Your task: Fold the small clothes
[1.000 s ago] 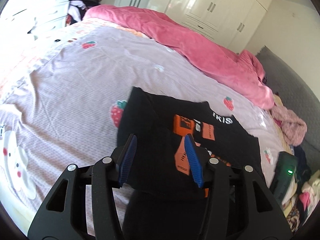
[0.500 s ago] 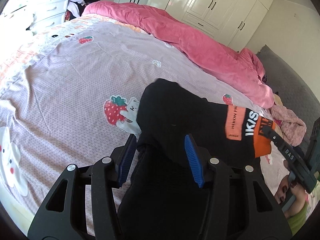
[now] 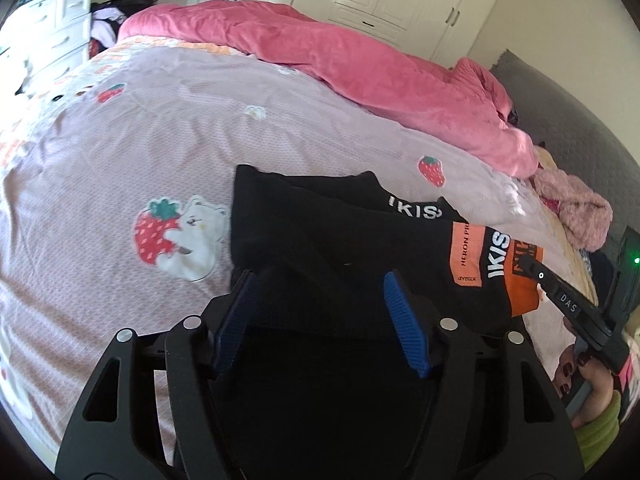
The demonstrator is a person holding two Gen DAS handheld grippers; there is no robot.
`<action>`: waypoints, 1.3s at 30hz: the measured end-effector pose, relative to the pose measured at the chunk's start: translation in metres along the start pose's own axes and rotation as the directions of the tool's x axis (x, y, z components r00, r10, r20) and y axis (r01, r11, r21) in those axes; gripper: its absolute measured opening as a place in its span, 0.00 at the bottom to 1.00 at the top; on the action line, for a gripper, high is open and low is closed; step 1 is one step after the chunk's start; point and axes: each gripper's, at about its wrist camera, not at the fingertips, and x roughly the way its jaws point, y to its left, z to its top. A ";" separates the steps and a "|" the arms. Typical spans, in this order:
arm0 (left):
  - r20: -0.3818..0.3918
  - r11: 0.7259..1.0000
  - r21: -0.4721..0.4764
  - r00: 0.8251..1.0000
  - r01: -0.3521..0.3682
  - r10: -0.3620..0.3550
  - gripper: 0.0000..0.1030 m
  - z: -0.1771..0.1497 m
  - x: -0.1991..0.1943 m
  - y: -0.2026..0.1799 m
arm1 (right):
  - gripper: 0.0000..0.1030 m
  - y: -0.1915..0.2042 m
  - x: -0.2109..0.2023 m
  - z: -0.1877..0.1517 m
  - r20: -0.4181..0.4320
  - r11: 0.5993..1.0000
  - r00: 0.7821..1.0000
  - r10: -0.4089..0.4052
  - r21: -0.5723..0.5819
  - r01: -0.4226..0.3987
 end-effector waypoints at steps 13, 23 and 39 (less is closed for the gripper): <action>-0.133 0.994 0.090 0.988 -0.066 0.077 0.54 -0.004 0.081 -0.013 | 0.09 -0.013 0.011 -0.007 -0.044 0.992 0.991 -0.128 -0.014 0.128; -0.117 0.995 0.085 0.992 -0.045 0.055 0.54 -0.007 0.080 -0.010 | 0.10 0.011 0.004 -0.021 -0.035 0.997 0.999 -0.023 -0.071 0.021; -0.100 0.996 0.089 0.994 -0.029 0.037 0.54 -0.011 0.074 -0.005 | 0.23 0.010 0.024 -0.040 -0.157 1.000 0.988 0.007 -0.011 -0.009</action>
